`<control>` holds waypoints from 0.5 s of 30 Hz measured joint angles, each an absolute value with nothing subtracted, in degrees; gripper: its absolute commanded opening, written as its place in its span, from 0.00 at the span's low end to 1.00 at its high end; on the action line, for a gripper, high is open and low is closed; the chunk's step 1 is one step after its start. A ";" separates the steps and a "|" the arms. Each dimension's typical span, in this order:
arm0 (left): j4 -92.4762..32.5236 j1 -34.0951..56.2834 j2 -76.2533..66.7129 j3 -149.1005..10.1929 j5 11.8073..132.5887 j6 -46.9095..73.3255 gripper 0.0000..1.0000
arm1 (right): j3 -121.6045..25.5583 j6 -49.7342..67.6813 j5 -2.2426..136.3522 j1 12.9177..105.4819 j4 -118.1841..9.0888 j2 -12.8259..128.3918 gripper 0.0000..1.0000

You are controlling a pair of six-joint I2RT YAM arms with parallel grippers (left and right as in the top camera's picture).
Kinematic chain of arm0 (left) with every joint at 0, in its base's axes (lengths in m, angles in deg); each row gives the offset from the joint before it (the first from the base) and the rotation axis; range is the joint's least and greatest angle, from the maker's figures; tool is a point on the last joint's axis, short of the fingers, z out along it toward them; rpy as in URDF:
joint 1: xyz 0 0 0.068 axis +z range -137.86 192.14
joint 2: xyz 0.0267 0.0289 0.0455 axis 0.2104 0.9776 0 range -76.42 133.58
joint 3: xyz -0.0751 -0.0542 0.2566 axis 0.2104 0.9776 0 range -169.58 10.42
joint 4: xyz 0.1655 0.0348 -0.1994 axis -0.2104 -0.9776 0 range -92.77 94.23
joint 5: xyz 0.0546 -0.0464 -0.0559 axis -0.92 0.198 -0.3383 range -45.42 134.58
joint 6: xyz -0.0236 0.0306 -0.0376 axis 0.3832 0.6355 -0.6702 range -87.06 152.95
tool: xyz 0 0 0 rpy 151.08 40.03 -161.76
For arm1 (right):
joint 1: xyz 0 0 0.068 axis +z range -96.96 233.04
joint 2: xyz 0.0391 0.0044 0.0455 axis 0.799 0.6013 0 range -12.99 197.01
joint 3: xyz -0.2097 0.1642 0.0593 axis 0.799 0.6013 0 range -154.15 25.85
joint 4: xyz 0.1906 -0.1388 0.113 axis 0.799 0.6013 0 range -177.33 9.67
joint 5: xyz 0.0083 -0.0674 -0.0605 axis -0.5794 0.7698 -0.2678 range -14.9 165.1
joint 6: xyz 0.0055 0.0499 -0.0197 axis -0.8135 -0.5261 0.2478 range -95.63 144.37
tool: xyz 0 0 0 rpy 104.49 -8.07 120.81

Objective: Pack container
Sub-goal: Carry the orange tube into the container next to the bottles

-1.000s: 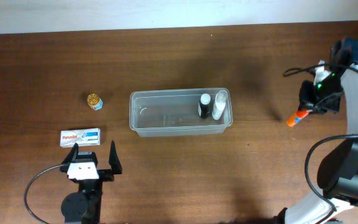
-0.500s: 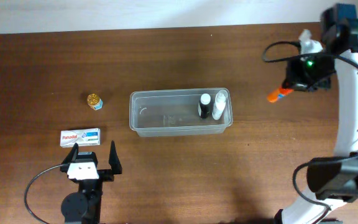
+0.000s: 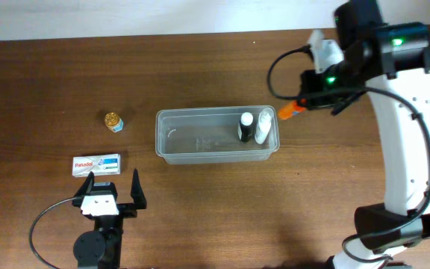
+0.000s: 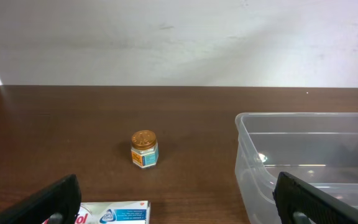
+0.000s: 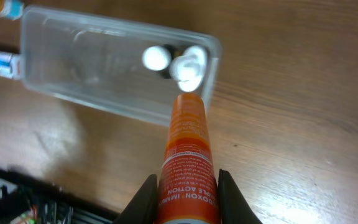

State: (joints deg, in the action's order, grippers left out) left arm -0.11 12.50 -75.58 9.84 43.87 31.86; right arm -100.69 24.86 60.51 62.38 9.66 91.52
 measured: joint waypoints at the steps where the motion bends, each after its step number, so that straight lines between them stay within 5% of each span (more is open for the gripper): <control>1: -0.13 12.50 -75.58 9.84 43.87 31.86 0.99 | -100.69 24.84 60.44 63.43 9.66 91.52 0.17; 15: -0.11 12.50 -75.58 9.84 43.87 31.86 0.99 | -99.46 21.72 65.62 73.53 9.09 92.17 0.17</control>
State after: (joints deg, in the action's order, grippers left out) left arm -0.11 12.50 -75.58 9.84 43.87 31.86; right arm -99.46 21.72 65.62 73.53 9.09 92.17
